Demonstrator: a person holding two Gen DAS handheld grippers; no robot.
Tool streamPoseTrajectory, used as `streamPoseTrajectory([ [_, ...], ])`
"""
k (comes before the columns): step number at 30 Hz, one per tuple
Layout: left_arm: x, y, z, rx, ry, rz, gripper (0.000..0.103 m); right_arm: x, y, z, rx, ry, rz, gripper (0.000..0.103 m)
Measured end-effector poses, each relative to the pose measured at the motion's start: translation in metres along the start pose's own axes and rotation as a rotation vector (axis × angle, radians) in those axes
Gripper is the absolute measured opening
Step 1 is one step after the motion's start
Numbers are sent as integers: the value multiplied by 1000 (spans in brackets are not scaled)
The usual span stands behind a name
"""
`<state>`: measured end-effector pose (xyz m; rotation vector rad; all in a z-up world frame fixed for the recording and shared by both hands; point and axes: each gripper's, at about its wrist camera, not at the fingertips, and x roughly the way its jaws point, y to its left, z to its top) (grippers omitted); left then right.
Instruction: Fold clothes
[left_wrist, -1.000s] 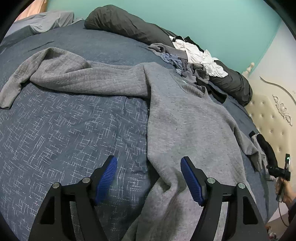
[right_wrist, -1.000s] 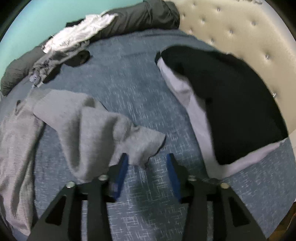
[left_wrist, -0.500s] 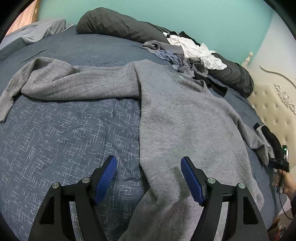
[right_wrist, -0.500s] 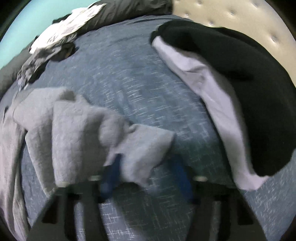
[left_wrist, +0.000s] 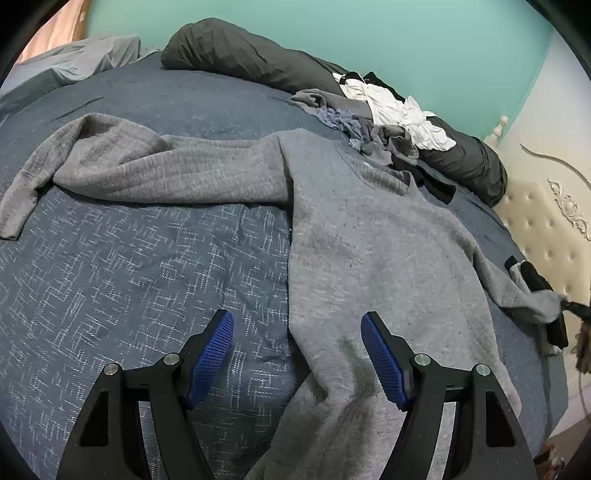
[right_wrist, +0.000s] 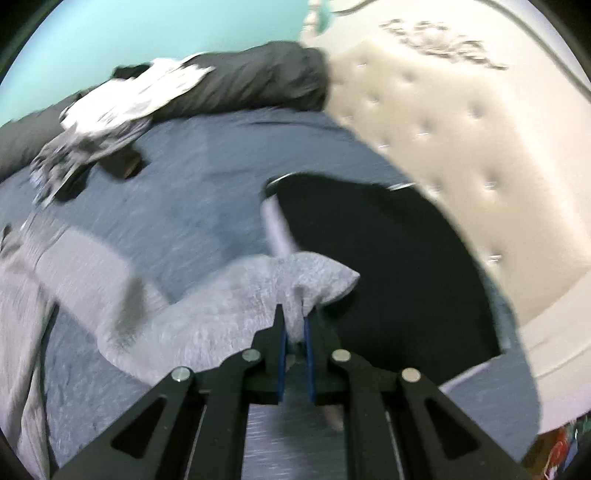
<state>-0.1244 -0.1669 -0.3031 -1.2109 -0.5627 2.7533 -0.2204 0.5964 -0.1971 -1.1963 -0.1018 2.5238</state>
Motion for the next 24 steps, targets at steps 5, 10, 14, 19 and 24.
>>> streamPoseTrajectory([
  [5,1,0,-1,-2,2,1,75,-1,-40,10,16,13,-93,8],
  [10,3,0,-1,1,6,7,75,9,-56,10,33,26,-137,8],
  [14,7,-3,0,11,13,6,75,27,-56,-1,56,89,-124,8],
  [19,7,-2,-1,11,21,-2,75,29,-57,-13,103,91,-162,30],
  [24,-2,-2,-1,8,16,-10,75,-11,-58,-20,178,-2,-168,34],
])
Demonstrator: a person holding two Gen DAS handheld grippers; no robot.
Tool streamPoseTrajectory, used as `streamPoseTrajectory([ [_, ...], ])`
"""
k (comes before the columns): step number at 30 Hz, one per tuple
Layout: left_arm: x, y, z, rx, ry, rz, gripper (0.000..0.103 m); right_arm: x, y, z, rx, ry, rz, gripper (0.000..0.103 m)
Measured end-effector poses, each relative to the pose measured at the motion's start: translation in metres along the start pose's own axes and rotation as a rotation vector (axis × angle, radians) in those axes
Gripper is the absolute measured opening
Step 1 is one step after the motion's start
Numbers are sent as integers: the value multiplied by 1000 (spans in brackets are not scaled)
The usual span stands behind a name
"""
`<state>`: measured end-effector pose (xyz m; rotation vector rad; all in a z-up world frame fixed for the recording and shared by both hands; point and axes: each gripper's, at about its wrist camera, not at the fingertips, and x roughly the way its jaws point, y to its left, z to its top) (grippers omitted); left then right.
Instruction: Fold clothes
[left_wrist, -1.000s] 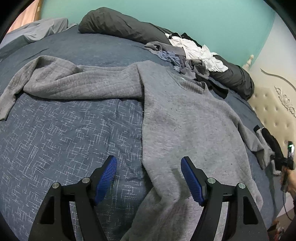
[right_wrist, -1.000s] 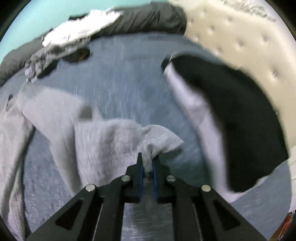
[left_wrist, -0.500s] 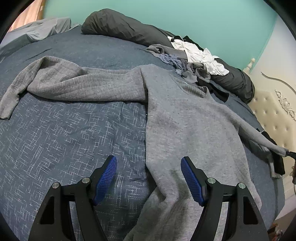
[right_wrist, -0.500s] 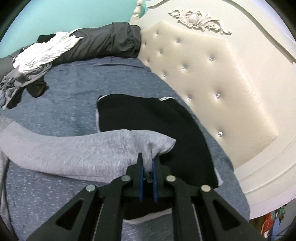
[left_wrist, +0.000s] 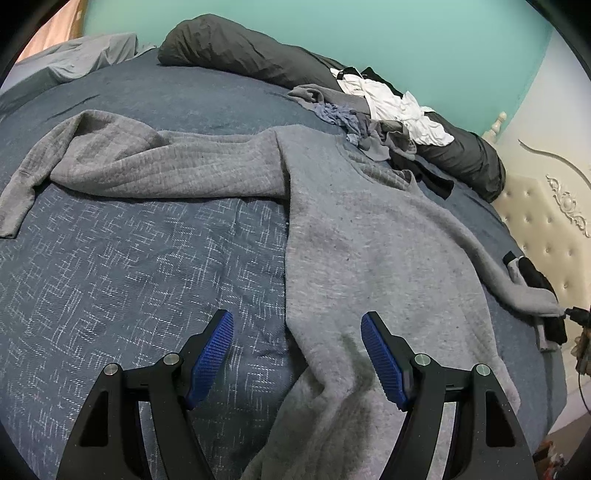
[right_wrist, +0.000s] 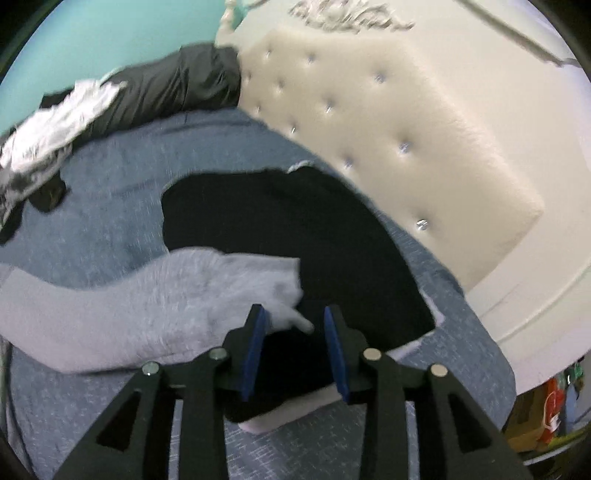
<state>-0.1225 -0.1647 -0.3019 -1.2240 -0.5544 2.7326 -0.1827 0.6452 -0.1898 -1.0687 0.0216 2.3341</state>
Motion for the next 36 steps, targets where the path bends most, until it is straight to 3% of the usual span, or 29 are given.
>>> streamPoseTrajectory([
  [4,-10,-4,-1,1,18,-13,75,-43,12,-9,9,-51,128,37],
  [8,-31,-9,-1,24,43,-29,75,-80,42,-33,-44,-27,322,39],
  [14,-67,-8,-6,87,105,-27,75,-127,107,-91,-210,126,643,51],
  [17,-82,-1,-10,82,145,-36,75,-152,142,-127,-334,187,734,56],
  [23,-107,6,-26,111,186,-22,75,-179,198,-184,-486,294,829,56],
  [28,-111,9,-41,128,234,-24,75,-192,231,-212,-596,303,814,56],
  [36,-80,12,-61,127,320,-1,75,-167,247,-233,-548,402,799,56],
])
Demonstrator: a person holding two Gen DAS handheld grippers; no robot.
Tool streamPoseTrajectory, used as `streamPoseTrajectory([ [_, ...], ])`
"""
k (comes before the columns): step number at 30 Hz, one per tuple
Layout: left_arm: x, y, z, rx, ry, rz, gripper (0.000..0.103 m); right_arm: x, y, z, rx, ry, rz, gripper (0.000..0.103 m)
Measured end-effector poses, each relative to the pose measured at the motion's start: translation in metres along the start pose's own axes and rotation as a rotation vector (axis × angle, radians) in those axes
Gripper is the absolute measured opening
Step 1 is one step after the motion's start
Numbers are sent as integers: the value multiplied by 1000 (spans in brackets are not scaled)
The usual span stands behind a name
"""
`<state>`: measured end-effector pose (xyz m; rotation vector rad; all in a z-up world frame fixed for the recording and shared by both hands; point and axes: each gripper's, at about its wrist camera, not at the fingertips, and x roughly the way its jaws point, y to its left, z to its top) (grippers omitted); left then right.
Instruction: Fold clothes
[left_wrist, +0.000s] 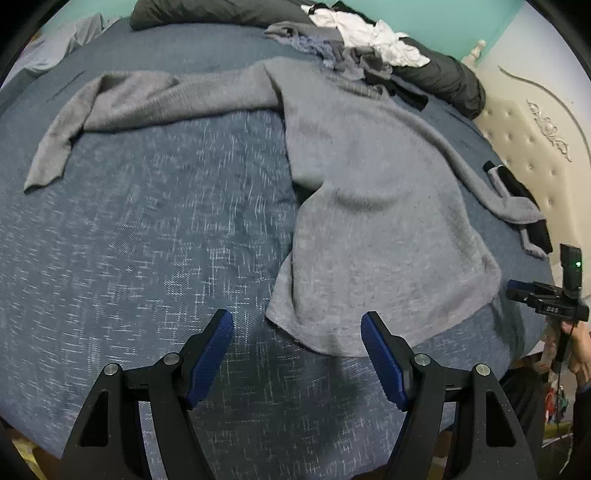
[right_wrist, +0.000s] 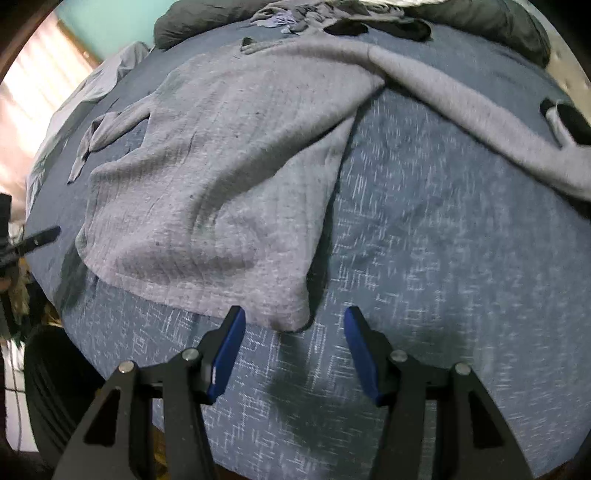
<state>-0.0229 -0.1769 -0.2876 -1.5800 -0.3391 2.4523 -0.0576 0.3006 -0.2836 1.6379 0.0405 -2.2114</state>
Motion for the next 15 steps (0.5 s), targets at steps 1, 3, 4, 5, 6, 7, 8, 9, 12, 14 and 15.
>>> streamPoseTrajectory([
  [1,5,1,0,-2,6,1,75,3,0,0,2,3,3,56],
  [3,13,2,1,-3,17,5,74,5,3,1,-18,15,-3,56],
  [4,16,2,2,-2,19,6,72,7,4,1,-29,20,-7,56],
  [5,20,2,3,-1,21,8,69,8,4,2,-41,24,-11,56],
  [6,23,2,3,0,23,10,67,10,4,2,-48,26,-11,56],
  [7,25,2,4,2,24,10,61,11,3,2,-46,27,0,56],
  [8,27,1,4,7,24,7,57,14,2,2,-45,30,13,56],
  [9,29,0,5,13,25,5,55,16,2,2,-47,34,22,56],
  [12,35,-2,4,39,30,-4,42,23,4,2,-76,41,29,45],
  [14,37,-4,4,55,33,-6,34,27,6,2,-98,39,24,29],
  [15,37,-5,5,60,36,-10,32,29,6,2,-102,40,19,22],
])
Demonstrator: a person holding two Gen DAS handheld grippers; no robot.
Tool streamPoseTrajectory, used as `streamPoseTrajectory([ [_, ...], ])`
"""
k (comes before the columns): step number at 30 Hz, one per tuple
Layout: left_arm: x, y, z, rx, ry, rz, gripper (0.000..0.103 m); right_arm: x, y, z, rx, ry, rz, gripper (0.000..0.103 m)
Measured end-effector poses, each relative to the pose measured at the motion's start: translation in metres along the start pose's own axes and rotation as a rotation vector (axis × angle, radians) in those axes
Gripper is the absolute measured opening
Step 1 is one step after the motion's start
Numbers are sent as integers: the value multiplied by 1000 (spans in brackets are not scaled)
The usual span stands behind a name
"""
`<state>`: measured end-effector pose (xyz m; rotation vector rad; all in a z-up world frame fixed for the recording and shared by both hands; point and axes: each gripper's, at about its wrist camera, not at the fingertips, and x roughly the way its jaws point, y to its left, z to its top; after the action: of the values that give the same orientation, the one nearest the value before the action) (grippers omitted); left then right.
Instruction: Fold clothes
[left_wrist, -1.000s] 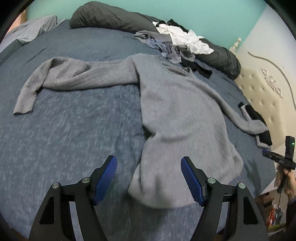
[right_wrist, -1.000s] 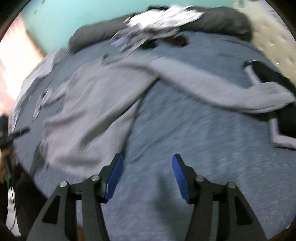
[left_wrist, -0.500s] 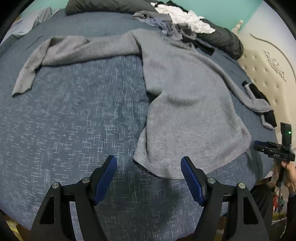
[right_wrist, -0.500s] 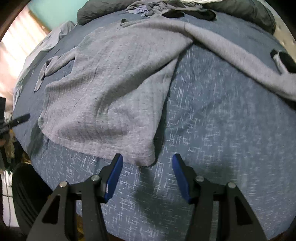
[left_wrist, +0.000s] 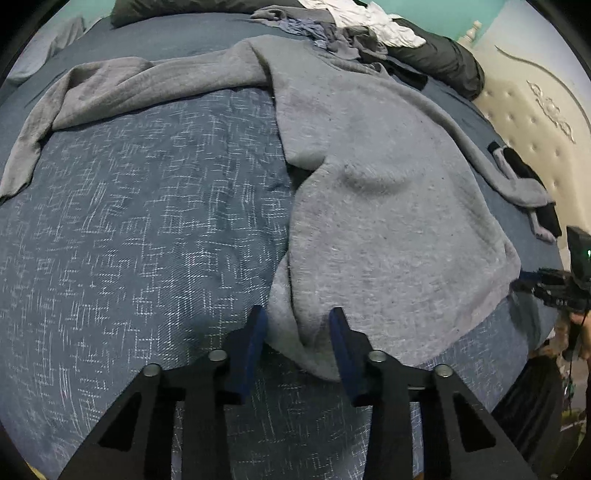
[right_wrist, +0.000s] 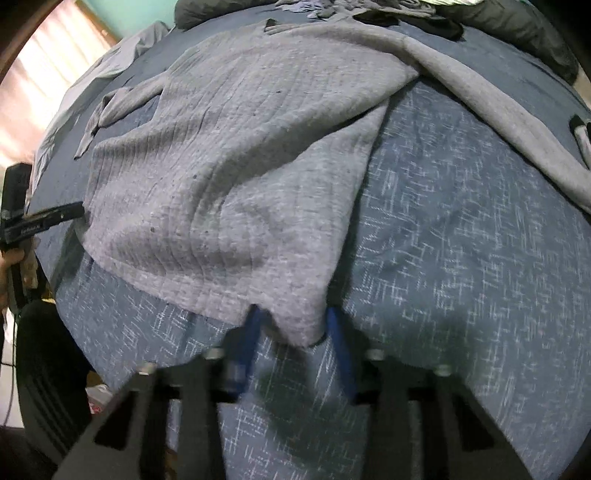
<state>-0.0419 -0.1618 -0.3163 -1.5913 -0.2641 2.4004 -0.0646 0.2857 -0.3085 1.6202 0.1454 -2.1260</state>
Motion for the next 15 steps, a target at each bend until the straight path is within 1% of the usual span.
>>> streamPoseTrajectory([
  [1,0,-1,0,5,2,-2,29,2,0,1,-1,0,-1,17],
  [2,-1,-2,1,10,1,-1,24,2,-1,2,1,-4,4,9],
  [3,-2,-3,1,18,0,1,20,1,-2,2,3,-11,10,7],
  [4,-5,-4,1,28,-4,3,14,-1,-3,3,4,-20,16,6],
  [6,-13,-7,2,47,-18,4,13,-9,-3,4,5,-41,24,5],
  [8,-25,-12,4,64,-36,0,9,-20,-2,5,5,-68,32,5],
  [12,-54,-26,9,113,-74,-2,8,-56,-2,12,16,-139,59,5],
  [15,-80,-39,11,151,-107,-10,7,-90,0,17,21,-201,72,5],
])
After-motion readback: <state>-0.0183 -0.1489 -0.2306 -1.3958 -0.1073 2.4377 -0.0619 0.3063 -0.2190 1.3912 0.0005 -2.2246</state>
